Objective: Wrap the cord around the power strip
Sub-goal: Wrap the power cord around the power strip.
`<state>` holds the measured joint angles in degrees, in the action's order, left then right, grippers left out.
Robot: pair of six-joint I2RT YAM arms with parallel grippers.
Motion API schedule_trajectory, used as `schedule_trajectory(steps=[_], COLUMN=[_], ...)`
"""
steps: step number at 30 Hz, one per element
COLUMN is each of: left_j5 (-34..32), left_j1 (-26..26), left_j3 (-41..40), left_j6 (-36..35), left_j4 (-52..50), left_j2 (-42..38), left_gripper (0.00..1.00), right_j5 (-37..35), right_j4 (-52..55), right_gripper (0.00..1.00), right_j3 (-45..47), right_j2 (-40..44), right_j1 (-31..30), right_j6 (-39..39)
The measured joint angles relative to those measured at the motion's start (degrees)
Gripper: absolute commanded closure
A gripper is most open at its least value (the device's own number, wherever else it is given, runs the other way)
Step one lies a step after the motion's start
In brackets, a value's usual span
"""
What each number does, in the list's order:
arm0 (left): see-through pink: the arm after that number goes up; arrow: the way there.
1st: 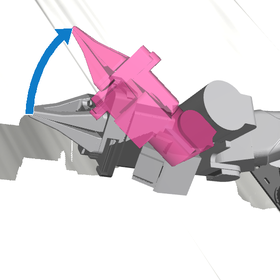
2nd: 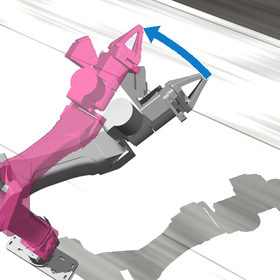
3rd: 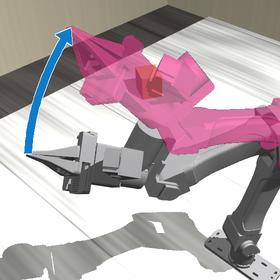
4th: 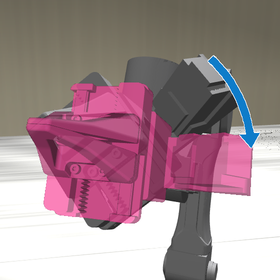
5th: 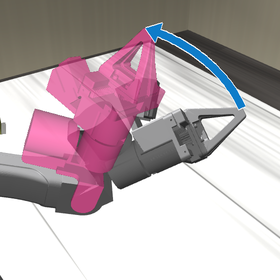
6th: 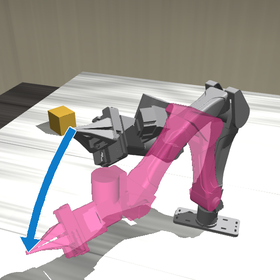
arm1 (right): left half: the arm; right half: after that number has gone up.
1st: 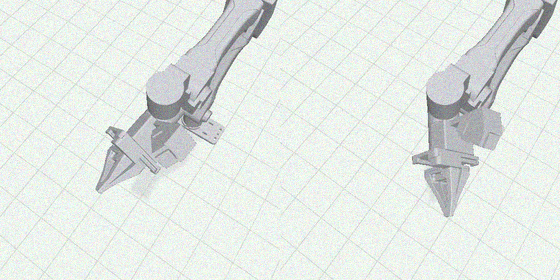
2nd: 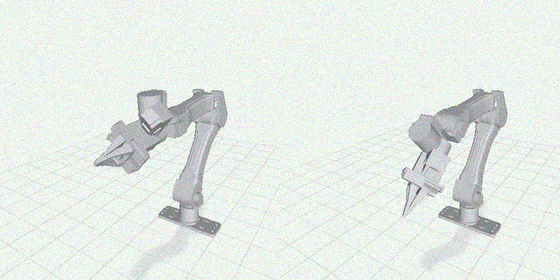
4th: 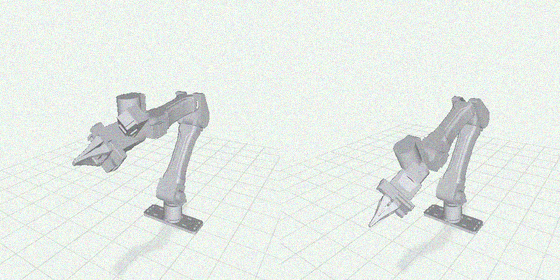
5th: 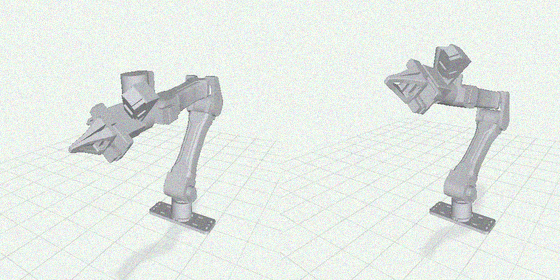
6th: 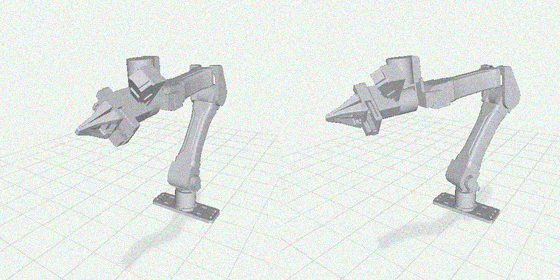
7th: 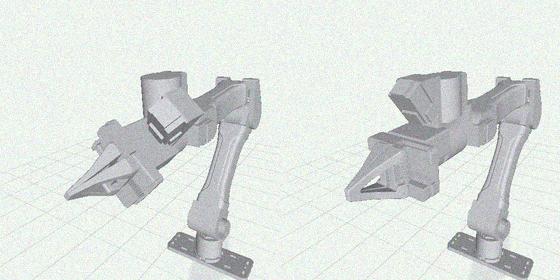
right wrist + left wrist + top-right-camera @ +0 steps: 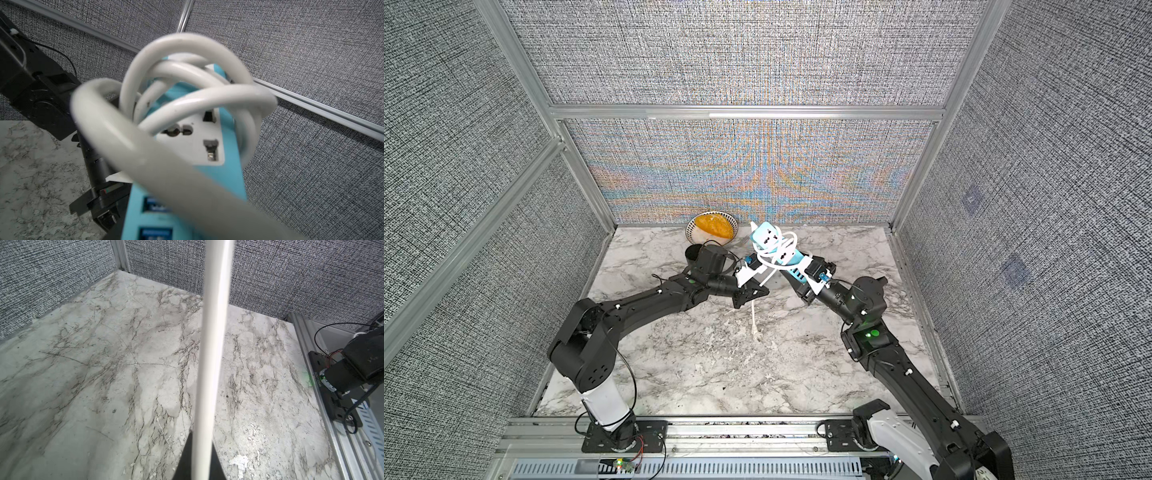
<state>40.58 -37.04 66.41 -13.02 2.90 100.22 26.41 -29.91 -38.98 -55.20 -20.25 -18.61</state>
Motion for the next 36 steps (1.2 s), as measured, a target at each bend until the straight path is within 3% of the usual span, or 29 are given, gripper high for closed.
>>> schedule_trajectory(steps=[12,18,29,36], left_j5=[-19.0,-22.1,-24.3,-24.2], left_j1=[-2.6,-4.9,-7.6,-7.8], left_j3=[-6.3,-3.9,6.1,17.5], left_j6=[-4.0,-8.7,-18.1,-25.9], left_j4=[-11.9,-20.5,-34.1,-41.7], left_j2=[-20.9,-28.3,-33.2,-27.7], left_gripper=[1.00,1.00,1.00,1.00], right_j5=[-6.2,-7.4,-5.9,-6.5], right_j4=[10.4,13.4,17.3,19.7], right_gripper=[1.00,1.00,1.00,1.00], right_j3=[-5.5,-6.1,-8.3,-8.3], right_j2=[-6.0,-9.5,-13.1,-13.6], right_j1=[5.6,6.8,7.6,7.2], right_j6=[5.3,7.8,8.7,5.1])
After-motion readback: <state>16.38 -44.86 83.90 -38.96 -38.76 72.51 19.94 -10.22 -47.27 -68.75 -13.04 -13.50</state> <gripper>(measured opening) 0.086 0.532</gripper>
